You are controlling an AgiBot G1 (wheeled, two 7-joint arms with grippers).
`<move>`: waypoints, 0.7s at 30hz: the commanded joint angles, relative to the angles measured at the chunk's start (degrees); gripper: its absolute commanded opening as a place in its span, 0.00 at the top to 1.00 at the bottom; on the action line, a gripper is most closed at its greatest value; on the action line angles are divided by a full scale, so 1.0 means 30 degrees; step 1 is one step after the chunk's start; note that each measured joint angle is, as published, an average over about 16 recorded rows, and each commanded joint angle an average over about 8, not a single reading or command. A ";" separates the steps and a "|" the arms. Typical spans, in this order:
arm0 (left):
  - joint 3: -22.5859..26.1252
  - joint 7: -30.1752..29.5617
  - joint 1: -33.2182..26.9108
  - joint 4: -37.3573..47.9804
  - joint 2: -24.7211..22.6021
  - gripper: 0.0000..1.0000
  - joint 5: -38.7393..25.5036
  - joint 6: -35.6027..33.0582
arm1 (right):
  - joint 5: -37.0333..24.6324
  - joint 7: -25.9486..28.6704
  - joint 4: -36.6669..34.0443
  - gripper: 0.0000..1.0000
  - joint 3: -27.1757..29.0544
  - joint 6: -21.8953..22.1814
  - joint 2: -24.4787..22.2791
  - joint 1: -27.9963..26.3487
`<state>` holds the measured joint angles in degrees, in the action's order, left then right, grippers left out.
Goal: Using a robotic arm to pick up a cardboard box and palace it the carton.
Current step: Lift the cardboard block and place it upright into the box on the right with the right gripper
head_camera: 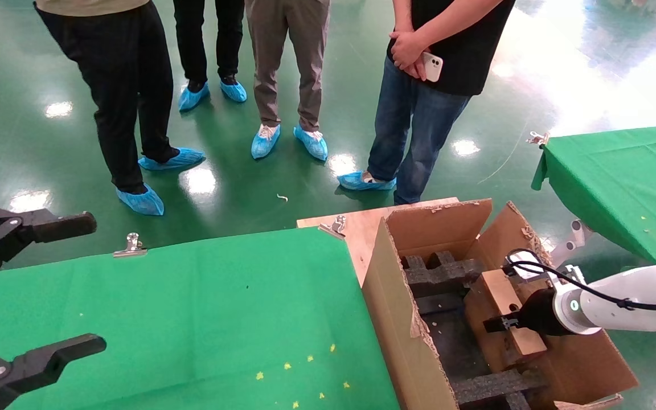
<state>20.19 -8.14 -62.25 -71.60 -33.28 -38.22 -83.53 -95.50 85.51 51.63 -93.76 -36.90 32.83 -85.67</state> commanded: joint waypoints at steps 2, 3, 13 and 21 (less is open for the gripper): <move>-0.0001 0.0000 0.0002 0.0002 0.0001 0.00 0.0000 0.0002 | 0.0210 -0.0244 -0.0216 0.00 0.0037 -0.0015 0.0103 0.0047; -0.0001 0.0000 0.0002 0.0002 0.0001 0.00 0.0000 0.0002 | 0.0206 -0.0228 -0.0204 0.00 0.0039 -0.0017 0.0099 0.0047; 0.0000 0.0001 0.0001 0.0002 0.0001 0.00 0.0000 0.0002 | 0.0081 -0.0086 -0.0100 0.00 0.0042 -0.0020 0.0019 -0.0003; 0.0001 0.0002 0.0001 0.0003 0.0001 0.00 0.0001 0.0002 | 0.0033 -0.0124 -0.0079 0.00 0.0069 -0.0097 -0.0013 -0.0164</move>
<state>20.19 -8.14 -62.25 -71.59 -33.28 -38.22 -83.52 -95.40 85.18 51.49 -93.55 -37.20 32.75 -86.17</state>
